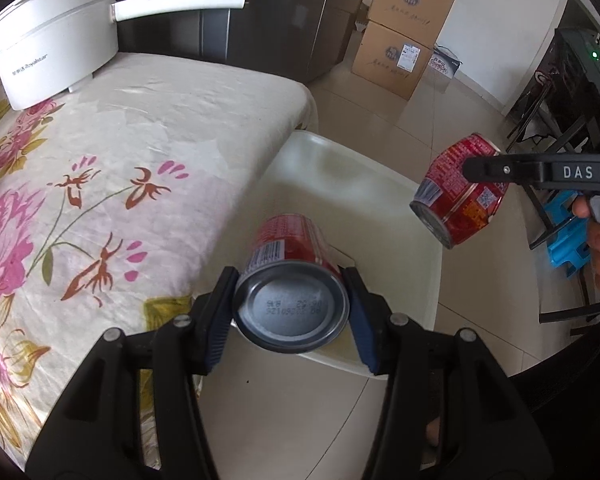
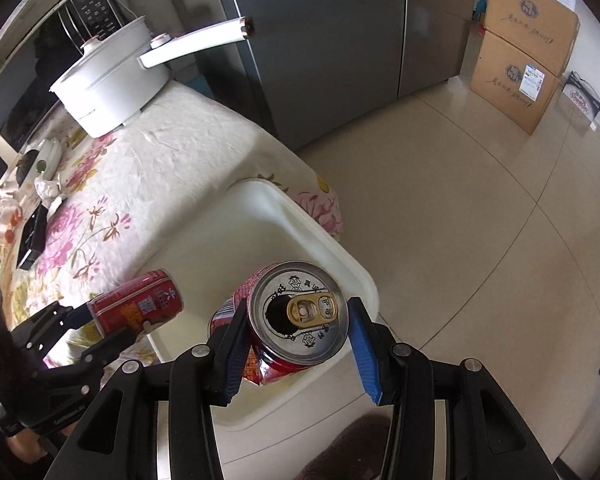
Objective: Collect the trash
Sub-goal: 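Open both tools to drop the red cans into the bin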
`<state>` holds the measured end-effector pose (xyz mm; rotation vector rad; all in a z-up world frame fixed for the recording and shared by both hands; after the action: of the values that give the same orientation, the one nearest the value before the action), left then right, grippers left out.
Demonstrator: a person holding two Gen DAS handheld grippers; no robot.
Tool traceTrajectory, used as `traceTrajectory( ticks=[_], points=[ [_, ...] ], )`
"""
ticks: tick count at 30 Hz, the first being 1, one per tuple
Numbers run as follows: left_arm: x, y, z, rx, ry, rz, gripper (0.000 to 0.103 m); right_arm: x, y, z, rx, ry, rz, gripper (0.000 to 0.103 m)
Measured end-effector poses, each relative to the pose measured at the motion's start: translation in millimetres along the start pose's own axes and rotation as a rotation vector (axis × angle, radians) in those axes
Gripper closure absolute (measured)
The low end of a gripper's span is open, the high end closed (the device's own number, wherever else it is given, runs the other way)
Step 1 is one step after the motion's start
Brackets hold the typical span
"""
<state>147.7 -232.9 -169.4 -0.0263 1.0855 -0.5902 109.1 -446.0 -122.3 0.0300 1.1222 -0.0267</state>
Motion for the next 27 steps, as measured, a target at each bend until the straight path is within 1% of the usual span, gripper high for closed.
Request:
traceTrajectory(
  ticks=[3,5,7,9,16,22,23,24,25,26,27],
  points=[
    [-1.6,2.8,1.6,-0.014,0.003,-0.024,0.047,2.2,1.5,0.0,-0.007,0.006,-0.008,0.056],
    [-9.2,6.5,3.6,-0.026,-0.010,-0.022,0.029,3.7,3.1,-0.1,-0.014,0.012,-0.011,0.056],
    [-21.3,9.5,6.3,-0.031,-0.036,-0.020,0.021,4.6,3.8,-0.1,-0.019,0.018,-0.015,0.056],
    [-31.0,13.6,9.3,-0.036,-0.044,-0.020,0.020,5.5,5.3,-0.1,-0.023,0.021,-0.018,0.056],
    [-52.2,36.5,7.7,-0.089,-0.050,0.031,0.008,10.5,11.4,0.3,-0.037,0.034,-0.033,0.056],
    [-75.3,62.3,3.1,-0.130,-0.066,0.084,0.004,15.7,20.5,2.3,-0.053,0.056,-0.036,0.054],
    [-79.3,66.9,2.4,-0.140,-0.070,0.092,0.004,16.2,23.1,3.0,-0.061,0.059,-0.031,0.048],
    [-83.7,72.2,1.5,-0.151,-0.073,0.100,0.004,15.9,25.9,3.7,-0.068,0.057,-0.028,0.036],
    [-87.4,77.9,1.0,-0.162,-0.076,0.105,0.004,14.5,29.0,4.3,-0.072,0.049,-0.030,0.032],
    [-90.8,82.9,0.2,-0.173,-0.079,0.110,0.004,13.0,32.7,5.1,-0.078,0.039,-0.032,0.029],
    [-94.8,88.1,-0.8,-0.184,-0.082,0.115,0.004,11.7,37.1,6.5,-0.090,0.035,-0.030,0.029]
  ],
)
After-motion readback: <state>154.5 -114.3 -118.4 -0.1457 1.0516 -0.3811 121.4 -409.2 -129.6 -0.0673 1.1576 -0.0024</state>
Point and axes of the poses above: each gripper's, at about its wrist camera, not at the fingertips, and x roughly the way its jaws point, y to its left, z to its top, the point moved 3 cm from there along x, roughly the way its jaws point, and after that the axes turned 14 degrees about -x, right-handed, at the moved point
